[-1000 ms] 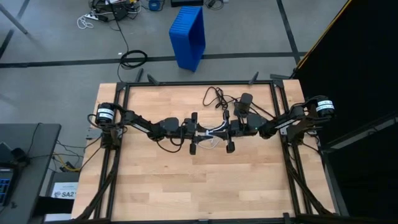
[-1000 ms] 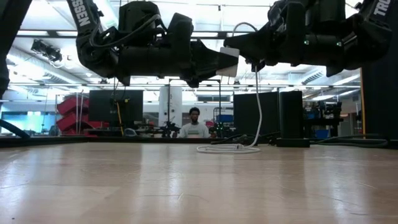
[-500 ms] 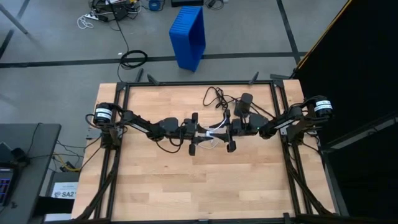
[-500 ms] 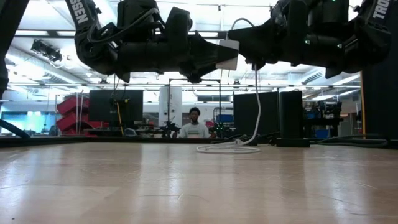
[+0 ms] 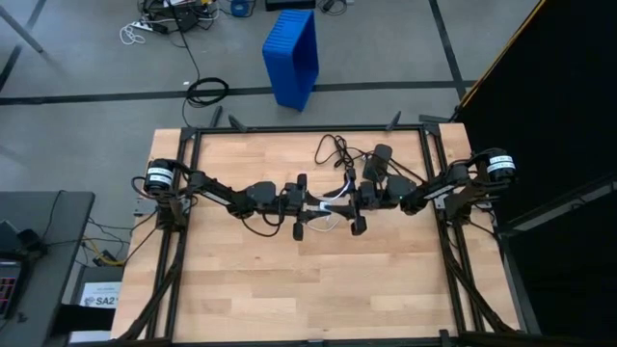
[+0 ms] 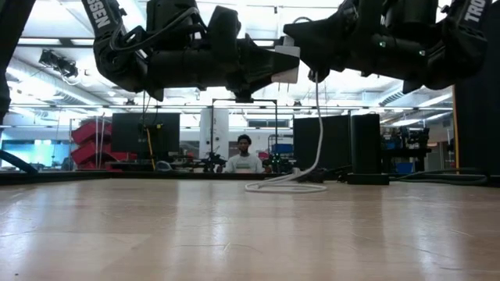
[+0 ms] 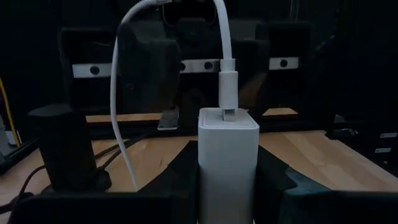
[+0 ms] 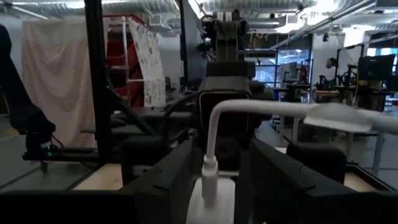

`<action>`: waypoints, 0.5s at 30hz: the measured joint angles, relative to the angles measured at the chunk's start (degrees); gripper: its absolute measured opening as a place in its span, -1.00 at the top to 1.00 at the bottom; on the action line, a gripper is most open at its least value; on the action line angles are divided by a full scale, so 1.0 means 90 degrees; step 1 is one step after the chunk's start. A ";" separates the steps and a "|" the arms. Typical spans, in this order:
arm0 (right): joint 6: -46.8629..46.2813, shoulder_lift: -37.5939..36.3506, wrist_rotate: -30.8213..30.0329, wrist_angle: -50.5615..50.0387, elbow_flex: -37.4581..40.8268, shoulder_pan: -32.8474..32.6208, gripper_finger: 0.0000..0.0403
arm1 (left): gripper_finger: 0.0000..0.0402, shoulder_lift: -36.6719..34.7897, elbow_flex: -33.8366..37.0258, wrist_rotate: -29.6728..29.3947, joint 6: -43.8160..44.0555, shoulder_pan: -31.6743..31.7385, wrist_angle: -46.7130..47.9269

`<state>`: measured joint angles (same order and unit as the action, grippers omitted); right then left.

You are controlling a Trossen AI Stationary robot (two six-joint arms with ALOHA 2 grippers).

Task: Insert USB
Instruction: Insert the white charger cable into the white charger adapter

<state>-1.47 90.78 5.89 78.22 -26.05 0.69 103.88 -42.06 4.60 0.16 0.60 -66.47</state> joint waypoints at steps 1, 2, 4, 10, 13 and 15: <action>-0.0005 0.0000 0.0001 -0.0008 -0.0021 0.0000 0.36 | 0.65 0.0000 0.0000 0.0000 0.0008 0.0001 0.0001; -0.0023 0.0000 0.0005 -0.0052 -0.0049 0.0000 0.36 | 0.65 0.0000 0.0002 0.0000 0.0011 0.0001 0.0003; -0.0047 -0.0002 0.0016 -0.0242 -0.0138 -0.0002 0.37 | 0.65 0.0000 0.0002 0.0000 0.0013 0.0003 0.0037; -0.0038 -0.0005 0.0141 -0.1036 -0.0412 -0.0005 0.63 | 0.65 0.0005 0.0007 -0.0149 0.0025 0.0008 0.0241; 0.0004 -0.0007 0.0145 -0.1066 -0.0427 -0.0005 0.84 | 0.65 0.0007 0.0007 -0.0160 0.0028 0.0008 0.0288; 0.0010 -0.0007 0.0144 -0.1087 -0.0427 -0.0005 0.95 | 0.65 0.0010 0.0010 -0.0158 0.0035 0.0008 0.0335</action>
<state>-1.38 90.72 7.19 68.44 -29.89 0.64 103.96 -41.98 3.18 0.47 0.67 -63.45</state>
